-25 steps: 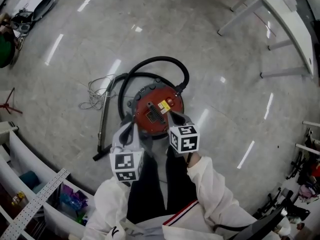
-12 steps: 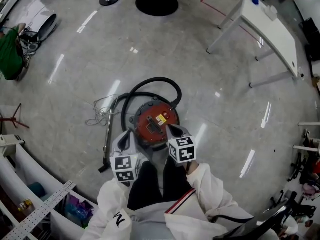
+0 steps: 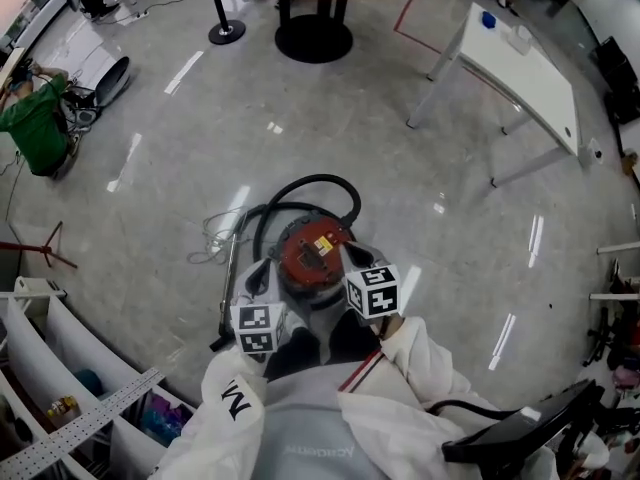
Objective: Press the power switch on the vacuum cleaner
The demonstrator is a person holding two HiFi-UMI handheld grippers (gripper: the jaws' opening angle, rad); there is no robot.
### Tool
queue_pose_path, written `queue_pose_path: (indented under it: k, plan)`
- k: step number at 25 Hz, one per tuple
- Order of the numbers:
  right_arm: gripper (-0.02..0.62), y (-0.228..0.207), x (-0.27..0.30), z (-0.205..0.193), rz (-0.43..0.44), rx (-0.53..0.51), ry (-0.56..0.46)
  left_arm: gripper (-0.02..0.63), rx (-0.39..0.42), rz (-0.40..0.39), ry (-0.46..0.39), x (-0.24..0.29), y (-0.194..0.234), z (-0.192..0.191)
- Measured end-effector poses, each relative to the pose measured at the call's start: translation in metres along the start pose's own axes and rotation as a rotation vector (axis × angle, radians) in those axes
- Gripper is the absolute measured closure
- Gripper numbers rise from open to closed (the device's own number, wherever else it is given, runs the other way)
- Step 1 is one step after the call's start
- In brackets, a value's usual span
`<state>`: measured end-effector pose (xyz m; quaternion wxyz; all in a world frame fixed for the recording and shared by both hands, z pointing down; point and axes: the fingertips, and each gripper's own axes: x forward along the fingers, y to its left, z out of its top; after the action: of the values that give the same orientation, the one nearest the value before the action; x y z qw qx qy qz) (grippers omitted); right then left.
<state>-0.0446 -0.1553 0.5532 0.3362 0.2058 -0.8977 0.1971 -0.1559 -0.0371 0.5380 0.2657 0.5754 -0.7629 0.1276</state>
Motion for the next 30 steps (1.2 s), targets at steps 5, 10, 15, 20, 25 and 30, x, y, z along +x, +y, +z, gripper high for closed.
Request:
queue_pose_path:
  k: [5,10,15,20,25,30]
  plan:
    - [0.595,0.002,-0.026,0.012,0.008,-0.005,-0.028,0.606,-0.013,-0.002,-0.028,-0.014,-0.005,0.015]
    - [0.595,0.004,-0.047,0.024,0.017,-0.029,-0.061,0.606,-0.018,-0.001,-0.048,-0.023,-0.014,0.026]
    - [0.595,0.010,-0.065,0.040,0.023,-0.013,-0.125,0.606,-0.019,-0.010,-0.079,-0.032,-0.020,0.040]
    - [0.595,0.011,-0.083,0.058,0.031,-0.007,-0.178,0.606,-0.012,-0.015,-0.120,-0.042,-0.027,0.063]
    - [0.595,0.018,-0.098,0.067,0.033,-0.005,-0.217,0.606,0.004,-0.012,-0.132,-0.053,-0.023,0.076]
    - [0.595,0.036,-0.094,0.064,0.048,-0.010,-0.217,0.606,0.001,0.010,-0.140,-0.062,-0.008,0.075]
